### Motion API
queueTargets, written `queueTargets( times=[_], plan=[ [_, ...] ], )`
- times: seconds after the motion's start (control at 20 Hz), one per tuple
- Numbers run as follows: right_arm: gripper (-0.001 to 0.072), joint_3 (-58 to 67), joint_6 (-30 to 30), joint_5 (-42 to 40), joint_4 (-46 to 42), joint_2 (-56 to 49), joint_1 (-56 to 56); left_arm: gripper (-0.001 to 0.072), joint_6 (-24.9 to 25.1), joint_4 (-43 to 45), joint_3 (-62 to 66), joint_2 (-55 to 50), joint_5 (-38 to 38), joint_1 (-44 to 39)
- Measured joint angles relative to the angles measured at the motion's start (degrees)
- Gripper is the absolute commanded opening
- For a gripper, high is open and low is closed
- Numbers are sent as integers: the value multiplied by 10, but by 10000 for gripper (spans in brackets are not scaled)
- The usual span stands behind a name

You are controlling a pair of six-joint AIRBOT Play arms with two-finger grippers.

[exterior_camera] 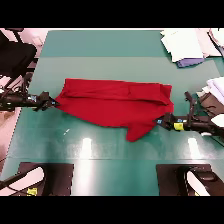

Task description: Fold the shirts.

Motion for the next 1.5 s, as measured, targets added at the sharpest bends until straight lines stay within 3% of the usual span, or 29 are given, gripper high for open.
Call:
queueTargets(
  times=[0.2,0.5,0.8,0.9,1.05,1.1,1.15,1.2,1.25,1.3,1.35,1.5],
  plan=[
    [18,50,22,-44,-24,-24,2,21,-13,-46,0,41,33,0],
    [18,154,6,-115,-31,-176,2,22,-36,-77,0,51,147,-1],
    [28,243,-11,-158,-34,-340,33,22,-49,-42,0,-2,228,-94],
    [171,273,-13,-172,-34,-391,43,22,-70,-17,0,-26,264,-126],
    [204,316,-15,-176,-34,-448,43,23,-123,55,0,-48,296,-146],
    [247,330,-19,-175,-34,-459,39,23,-146,89,0,-52,298,-146],
    [373,342,-24,-171,-34,-466,34,24,-172,127,0,-54,298,-146],
    [451,354,-29,-161,-35,-468,26,26,-195,160,0,-56,296,-142],
    [456,362,-35,-152,-35,-468,17,157,-216,190,0,-57,293,-137],
    [456,368,-40,-144,-36,-463,5,504,-230,212,0,-58,293,-133],
    [456,373,-46,-135,-36,-456,-5,666,-241,228,0,-59,293,-129],
    [456,375,-71,-89,-36,-425,-38,670,-264,252,0,-60,304,-124]
  ],
)
